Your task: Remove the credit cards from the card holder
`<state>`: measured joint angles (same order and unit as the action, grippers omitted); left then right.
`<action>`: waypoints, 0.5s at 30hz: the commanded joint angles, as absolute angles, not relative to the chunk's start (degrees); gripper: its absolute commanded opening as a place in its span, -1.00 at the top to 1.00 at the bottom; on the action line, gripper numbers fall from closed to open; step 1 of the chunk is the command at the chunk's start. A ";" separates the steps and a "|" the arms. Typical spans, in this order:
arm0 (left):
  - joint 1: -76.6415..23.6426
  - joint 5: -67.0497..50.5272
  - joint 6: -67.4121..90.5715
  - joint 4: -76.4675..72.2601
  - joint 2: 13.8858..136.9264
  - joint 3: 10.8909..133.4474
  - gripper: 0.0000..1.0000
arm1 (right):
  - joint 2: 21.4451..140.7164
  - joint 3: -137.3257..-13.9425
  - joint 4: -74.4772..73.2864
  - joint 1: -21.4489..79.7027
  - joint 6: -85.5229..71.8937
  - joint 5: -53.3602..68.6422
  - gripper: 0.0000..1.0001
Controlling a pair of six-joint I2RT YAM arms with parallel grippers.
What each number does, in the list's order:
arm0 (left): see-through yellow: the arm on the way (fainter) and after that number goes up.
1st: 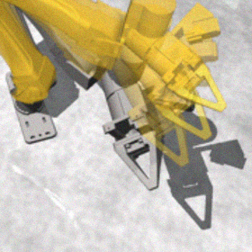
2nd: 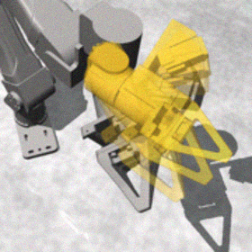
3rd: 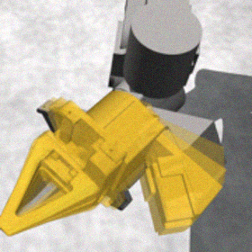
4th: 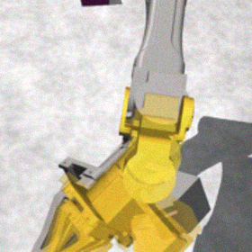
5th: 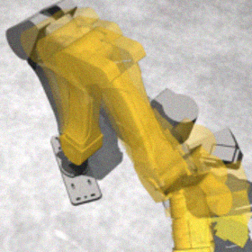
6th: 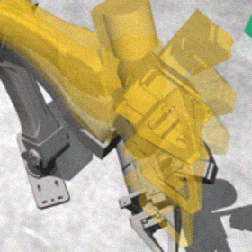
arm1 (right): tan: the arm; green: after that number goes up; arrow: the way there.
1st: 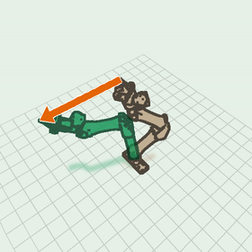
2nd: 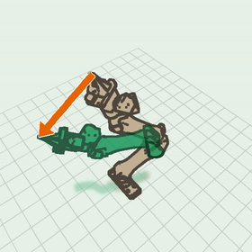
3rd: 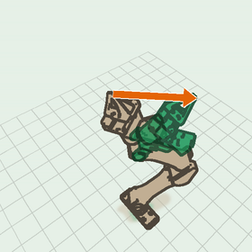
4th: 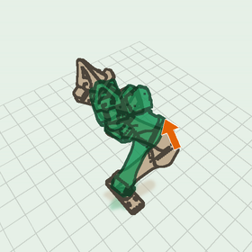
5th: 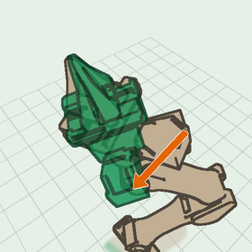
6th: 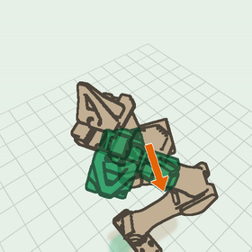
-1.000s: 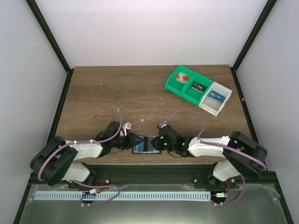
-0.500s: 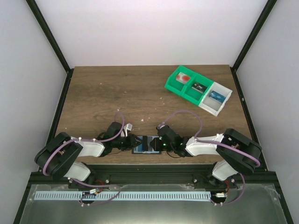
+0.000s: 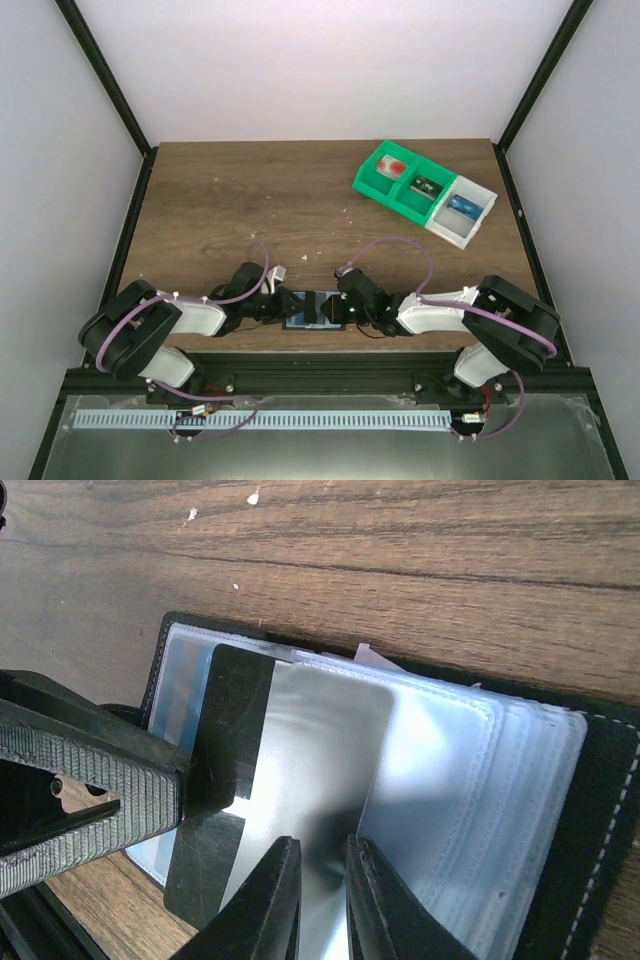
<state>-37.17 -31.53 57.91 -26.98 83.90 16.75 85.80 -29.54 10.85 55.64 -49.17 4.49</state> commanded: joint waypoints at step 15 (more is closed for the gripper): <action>-37.01 -34.44 60.37 -31.83 84.81 15.28 1.00 | 85.99 -29.09 10.02 55.37 -49.60 4.19 0.69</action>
